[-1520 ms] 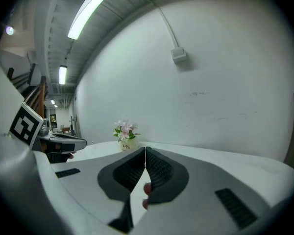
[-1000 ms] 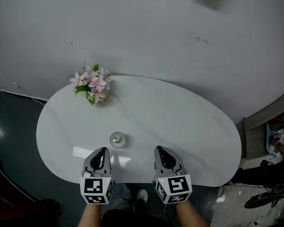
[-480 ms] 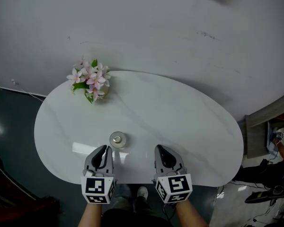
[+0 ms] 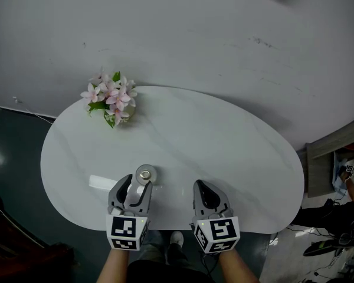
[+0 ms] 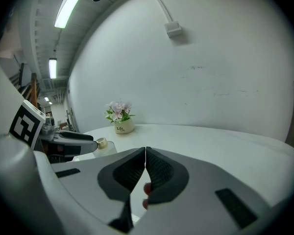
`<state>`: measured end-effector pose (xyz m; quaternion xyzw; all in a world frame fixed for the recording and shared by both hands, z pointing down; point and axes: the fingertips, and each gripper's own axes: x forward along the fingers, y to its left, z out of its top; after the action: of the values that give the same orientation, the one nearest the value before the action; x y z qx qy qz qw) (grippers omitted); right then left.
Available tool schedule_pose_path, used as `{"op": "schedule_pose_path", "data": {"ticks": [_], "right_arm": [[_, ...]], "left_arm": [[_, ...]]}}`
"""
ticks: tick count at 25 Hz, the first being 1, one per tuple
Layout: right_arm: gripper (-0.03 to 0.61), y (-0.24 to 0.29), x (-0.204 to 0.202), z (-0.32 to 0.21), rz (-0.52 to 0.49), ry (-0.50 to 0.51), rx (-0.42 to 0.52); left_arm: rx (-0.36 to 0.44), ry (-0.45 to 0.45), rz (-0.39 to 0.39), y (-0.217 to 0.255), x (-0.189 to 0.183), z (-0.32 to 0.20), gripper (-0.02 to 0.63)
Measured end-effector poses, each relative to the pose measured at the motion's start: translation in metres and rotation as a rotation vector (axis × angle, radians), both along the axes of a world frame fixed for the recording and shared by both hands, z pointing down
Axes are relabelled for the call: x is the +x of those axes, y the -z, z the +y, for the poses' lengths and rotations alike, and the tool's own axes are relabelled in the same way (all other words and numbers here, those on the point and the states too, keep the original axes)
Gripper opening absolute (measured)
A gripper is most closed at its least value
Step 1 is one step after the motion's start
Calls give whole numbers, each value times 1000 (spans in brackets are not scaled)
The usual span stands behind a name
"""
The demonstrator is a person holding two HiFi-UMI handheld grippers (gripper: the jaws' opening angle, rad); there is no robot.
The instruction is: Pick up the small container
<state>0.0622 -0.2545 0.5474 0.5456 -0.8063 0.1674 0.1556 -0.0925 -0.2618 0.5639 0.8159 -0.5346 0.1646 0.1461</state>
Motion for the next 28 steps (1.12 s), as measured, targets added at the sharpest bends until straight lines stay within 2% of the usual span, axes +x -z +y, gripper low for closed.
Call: {"op": "schedule_pose_path", "data": {"ticks": [9, 19, 28], "right_arm": [[66, -8, 9, -7, 4, -19, -22], [66, -14, 10, -10, 3, -24, -36], [66, -14, 13, -10, 10, -30, -37]], "left_arm": [[-11, -17, 6, -8, 12, -13, 196], [18, -17, -20, -8, 11, -16, 196], [28, -14, -10, -8, 11, -18, 166]]}}
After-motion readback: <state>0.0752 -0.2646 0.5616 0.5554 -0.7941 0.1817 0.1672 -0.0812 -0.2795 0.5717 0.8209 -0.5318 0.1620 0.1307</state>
